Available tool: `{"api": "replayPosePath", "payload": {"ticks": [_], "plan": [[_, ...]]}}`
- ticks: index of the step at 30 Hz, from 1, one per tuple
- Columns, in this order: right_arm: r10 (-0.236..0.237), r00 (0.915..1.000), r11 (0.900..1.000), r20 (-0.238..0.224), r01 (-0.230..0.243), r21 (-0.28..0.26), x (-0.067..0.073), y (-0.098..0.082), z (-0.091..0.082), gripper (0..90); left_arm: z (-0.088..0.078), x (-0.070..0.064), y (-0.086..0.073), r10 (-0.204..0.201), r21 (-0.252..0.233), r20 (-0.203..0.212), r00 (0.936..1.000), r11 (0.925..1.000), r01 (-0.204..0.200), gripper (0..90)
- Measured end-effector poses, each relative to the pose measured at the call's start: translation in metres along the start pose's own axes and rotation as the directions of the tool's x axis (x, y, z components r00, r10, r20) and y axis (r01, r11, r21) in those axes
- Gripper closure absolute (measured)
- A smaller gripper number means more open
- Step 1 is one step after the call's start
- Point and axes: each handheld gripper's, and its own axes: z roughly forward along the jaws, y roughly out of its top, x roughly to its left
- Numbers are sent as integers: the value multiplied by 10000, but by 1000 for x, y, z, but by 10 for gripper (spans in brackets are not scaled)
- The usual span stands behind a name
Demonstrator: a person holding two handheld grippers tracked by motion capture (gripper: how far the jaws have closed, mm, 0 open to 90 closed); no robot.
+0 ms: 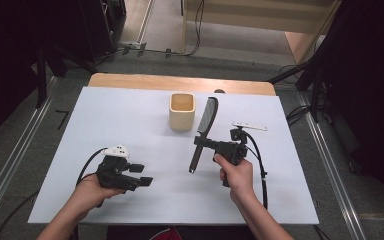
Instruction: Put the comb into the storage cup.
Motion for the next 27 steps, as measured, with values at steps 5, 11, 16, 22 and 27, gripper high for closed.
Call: {"api": "replayPosePath", "payload": {"ticks": [5,11,16,22,27], "plan": [[-126,9995,9997,-300,132,195,0,9,5,699,-3,2,-3,-83,-105,-28,10000,9999,83,355],[-116,9976,9994,-687,138,322,3,20,9,699,-6,4,-6,-223,-207,124,9997,9995,226,355],[-111,9967,9988,-808,149,469,4,29,13,700,-7,4,-6,-160,-94,-137,9998,9998,159,355],[-310,9970,9978,-705,350,562,7,37,19,700,-7,5,-7,-153,-93,-201,9997,9998,151,355],[-404,9968,9975,-690,442,548,10,44,23,700,-7,6,-7,-108,-42,-254,9996,9999,107,355]]}}
